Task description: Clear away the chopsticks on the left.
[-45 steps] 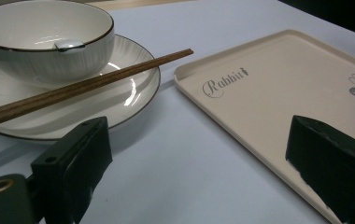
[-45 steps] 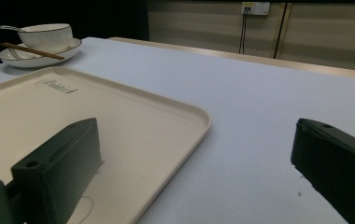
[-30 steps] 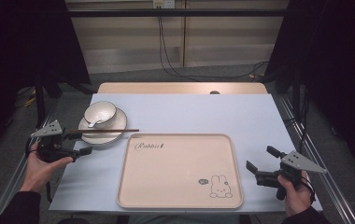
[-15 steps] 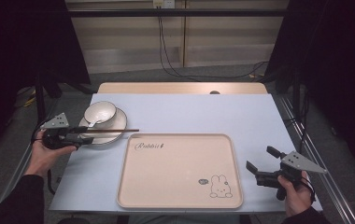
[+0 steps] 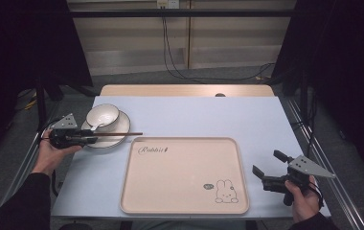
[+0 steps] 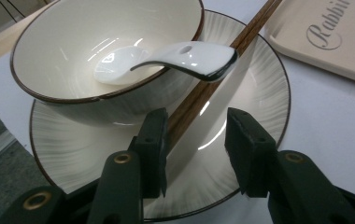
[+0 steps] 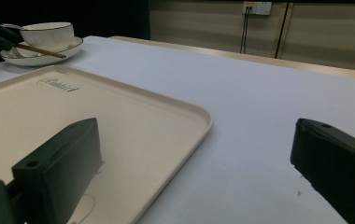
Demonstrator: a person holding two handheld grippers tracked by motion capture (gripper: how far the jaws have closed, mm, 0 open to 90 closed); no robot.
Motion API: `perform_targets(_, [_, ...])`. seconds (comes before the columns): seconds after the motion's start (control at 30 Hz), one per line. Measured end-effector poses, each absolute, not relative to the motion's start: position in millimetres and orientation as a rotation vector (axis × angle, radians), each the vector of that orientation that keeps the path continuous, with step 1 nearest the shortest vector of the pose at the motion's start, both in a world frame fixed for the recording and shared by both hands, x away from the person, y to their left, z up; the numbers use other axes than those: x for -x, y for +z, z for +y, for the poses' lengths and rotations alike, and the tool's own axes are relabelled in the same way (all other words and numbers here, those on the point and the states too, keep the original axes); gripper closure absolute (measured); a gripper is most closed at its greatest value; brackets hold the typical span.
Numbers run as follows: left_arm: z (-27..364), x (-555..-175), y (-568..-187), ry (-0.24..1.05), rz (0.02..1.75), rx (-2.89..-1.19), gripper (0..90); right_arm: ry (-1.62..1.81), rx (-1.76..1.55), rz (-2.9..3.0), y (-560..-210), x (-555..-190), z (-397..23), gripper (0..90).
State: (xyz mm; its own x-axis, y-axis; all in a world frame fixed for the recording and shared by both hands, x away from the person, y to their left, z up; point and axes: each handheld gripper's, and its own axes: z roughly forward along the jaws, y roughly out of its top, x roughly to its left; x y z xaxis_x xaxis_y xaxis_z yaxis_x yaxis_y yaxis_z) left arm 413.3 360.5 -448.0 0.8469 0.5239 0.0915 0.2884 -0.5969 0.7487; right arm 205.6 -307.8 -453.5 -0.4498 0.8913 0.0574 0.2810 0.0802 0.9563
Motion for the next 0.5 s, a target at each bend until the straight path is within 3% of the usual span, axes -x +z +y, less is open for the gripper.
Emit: perform_targets(0.5, [358.9, -414.4, -448.0, 0.411, 0.576, -2.273, 62.7, 1.394, -1.156, 1.797, -453.3, -205.2, -307.7, 1.6])
